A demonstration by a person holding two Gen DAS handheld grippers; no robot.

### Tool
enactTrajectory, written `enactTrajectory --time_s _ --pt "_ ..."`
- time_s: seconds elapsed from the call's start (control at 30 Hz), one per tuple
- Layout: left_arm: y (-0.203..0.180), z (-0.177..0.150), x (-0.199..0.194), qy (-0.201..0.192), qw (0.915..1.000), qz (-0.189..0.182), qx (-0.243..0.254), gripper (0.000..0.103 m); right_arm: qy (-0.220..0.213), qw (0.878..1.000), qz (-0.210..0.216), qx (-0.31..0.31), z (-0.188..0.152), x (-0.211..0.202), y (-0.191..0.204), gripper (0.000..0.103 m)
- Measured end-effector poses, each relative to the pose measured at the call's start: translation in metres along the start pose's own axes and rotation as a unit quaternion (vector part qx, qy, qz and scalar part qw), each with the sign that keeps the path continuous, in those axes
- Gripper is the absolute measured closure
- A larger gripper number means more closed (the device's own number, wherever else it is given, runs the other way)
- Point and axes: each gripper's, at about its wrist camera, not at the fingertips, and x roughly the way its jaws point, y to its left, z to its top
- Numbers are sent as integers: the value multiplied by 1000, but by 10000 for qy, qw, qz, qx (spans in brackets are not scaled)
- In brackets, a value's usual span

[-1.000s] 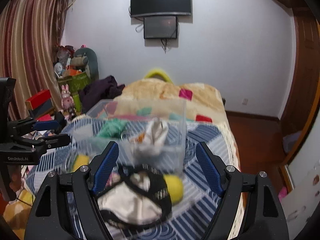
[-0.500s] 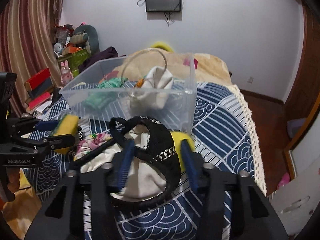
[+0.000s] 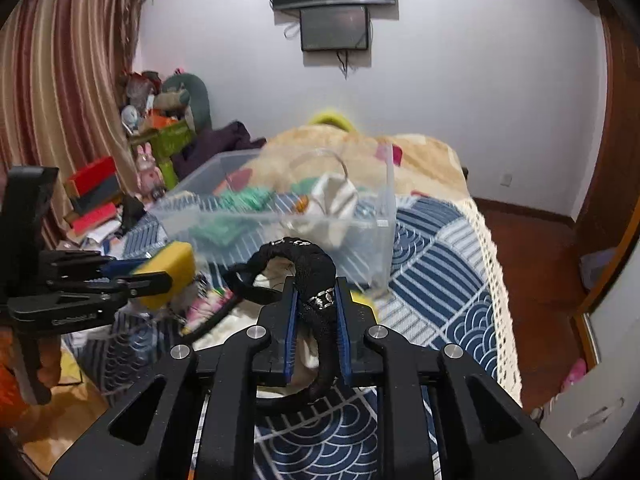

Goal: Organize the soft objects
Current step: 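Place the sponge into the clear box with the left tool while the right tool places the cap in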

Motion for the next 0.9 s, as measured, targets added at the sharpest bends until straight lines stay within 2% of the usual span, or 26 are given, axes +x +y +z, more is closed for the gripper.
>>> enactTrajectory --time_s 0.27,0.5,0.67,0.9 --pt "4 29 -38 -628 9980 -18 -80 73 -647 9978 47 -163 35 -24 11 88" --pt "15 63 -44 -1089 9936 260 -142 73 -1133 9933 -31 -230 70 -20 19 88" --pt "25 75 -27 -1050 9933 467 -119 73 -1261 9918 -87 -161 91 0 21 88" --pt "37 81 21 -534 9962 676 -102 73 -967 9949 -288 -39 98 42 19 88"
